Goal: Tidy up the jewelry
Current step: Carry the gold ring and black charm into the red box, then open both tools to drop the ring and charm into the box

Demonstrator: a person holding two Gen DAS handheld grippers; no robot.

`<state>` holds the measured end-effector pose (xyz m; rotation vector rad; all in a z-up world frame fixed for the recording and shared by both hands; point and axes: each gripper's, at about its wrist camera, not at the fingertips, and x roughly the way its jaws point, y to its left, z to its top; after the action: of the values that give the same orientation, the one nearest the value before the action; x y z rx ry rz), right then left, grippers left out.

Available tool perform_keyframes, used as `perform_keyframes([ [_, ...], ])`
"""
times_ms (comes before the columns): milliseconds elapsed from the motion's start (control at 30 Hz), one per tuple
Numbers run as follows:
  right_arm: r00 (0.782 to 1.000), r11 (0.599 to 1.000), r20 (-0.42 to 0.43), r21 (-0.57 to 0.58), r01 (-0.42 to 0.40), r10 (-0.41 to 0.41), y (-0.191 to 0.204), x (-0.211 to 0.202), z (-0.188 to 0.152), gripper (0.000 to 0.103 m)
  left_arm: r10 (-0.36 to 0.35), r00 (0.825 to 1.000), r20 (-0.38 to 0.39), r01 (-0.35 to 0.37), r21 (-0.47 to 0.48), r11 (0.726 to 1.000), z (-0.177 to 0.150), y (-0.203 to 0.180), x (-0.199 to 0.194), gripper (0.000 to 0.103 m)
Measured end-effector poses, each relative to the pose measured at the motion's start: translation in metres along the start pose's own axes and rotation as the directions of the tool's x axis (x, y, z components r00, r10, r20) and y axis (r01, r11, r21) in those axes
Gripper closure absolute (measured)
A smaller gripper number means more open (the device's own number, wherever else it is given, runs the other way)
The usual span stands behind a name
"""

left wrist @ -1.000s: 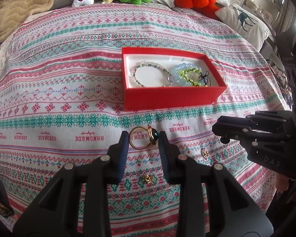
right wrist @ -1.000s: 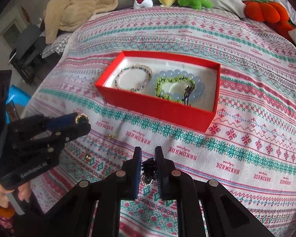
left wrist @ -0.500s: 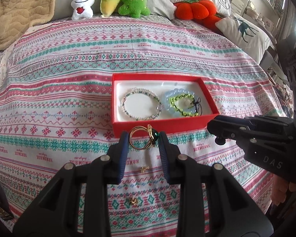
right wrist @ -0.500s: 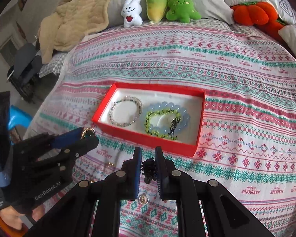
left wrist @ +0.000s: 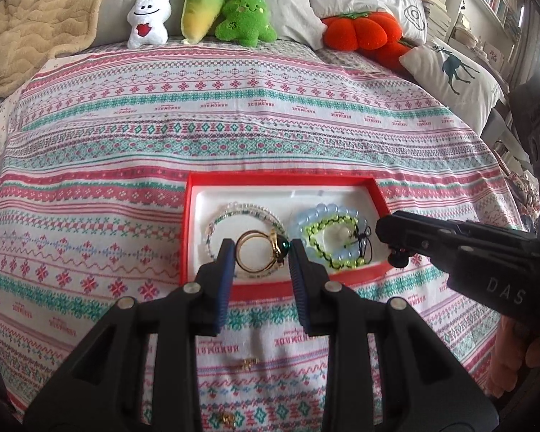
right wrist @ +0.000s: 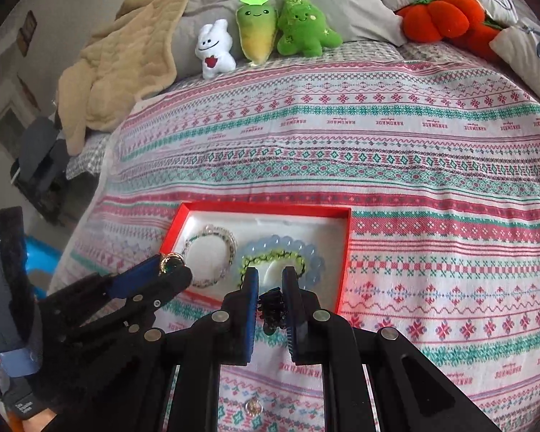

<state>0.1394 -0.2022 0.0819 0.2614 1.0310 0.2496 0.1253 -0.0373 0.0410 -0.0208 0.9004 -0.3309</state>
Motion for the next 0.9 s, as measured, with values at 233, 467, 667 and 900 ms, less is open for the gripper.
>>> perform_keyframes([
  [233,1.0,0.999,0.006,0.037,-0.017,0.017,-0.011,0.018,0.008,0.089,0.033,0.999,0.004,-0.033,0.01,0.999,0.001,0.001,0.019,0.07],
  [467,1.0,0.999,-0.014,0.052,-0.009,0.01,-0.016,0.031,0.01,0.089,0.04,0.999,-0.01,-0.04,0.007,0.999,0.001,0.001,0.029,0.07],
  [667,1.0,0.999,0.0,0.052,-0.01,0.01,-0.018,0.031,0.01,0.088,0.068,0.998,-0.004,-0.067,0.038,0.997,0.0,-0.005,0.028,0.069],
  [900,1.0,0.999,0.024,0.033,0.005,-0.006,-0.014,0.018,0.012,0.086,0.091,0.996,0.025,-0.092,0.077,0.993,-0.001,-0.008,0.015,0.045],
])
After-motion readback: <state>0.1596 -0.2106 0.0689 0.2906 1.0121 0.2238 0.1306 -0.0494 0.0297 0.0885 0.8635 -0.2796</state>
